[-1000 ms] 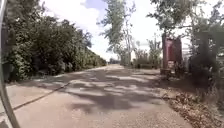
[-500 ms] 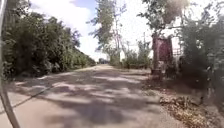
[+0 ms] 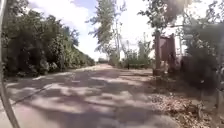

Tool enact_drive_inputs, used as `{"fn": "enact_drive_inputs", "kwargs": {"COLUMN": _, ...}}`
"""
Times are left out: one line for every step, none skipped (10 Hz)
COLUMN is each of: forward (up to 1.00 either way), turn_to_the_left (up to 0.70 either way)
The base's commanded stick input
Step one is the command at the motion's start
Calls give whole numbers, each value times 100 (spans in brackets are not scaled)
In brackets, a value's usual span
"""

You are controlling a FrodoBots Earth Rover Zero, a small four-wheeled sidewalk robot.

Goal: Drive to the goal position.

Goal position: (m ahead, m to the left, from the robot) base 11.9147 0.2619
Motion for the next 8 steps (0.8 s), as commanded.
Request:
{"fn": "enact_drive_inputs", "kwargs": {"forward": 70, "turn_to_the_left": 0}}
{"fn": "enact_drive_inputs", "kwargs": {"forward": 70, "turn_to_the_left": 0}}
{"fn": "enact_drive_inputs", "kwargs": {"forward": 70, "turn_to_the_left": 0}}
{"fn": "enact_drive_inputs", "kwargs": {"forward": 70, "turn_to_the_left": 0}}
{"fn": "enact_drive_inputs", "kwargs": {"forward": 70, "turn_to_the_left": 0}}
{"fn": "enact_drive_inputs", "kwargs": {"forward": 70, "turn_to_the_left": -8}}
{"fn": "enact_drive_inputs", "kwargs": {"forward": 70, "turn_to_the_left": -29}}
{"fn": "enact_drive_inputs", "kwargs": {"forward": 70, "turn_to_the_left": -24}}
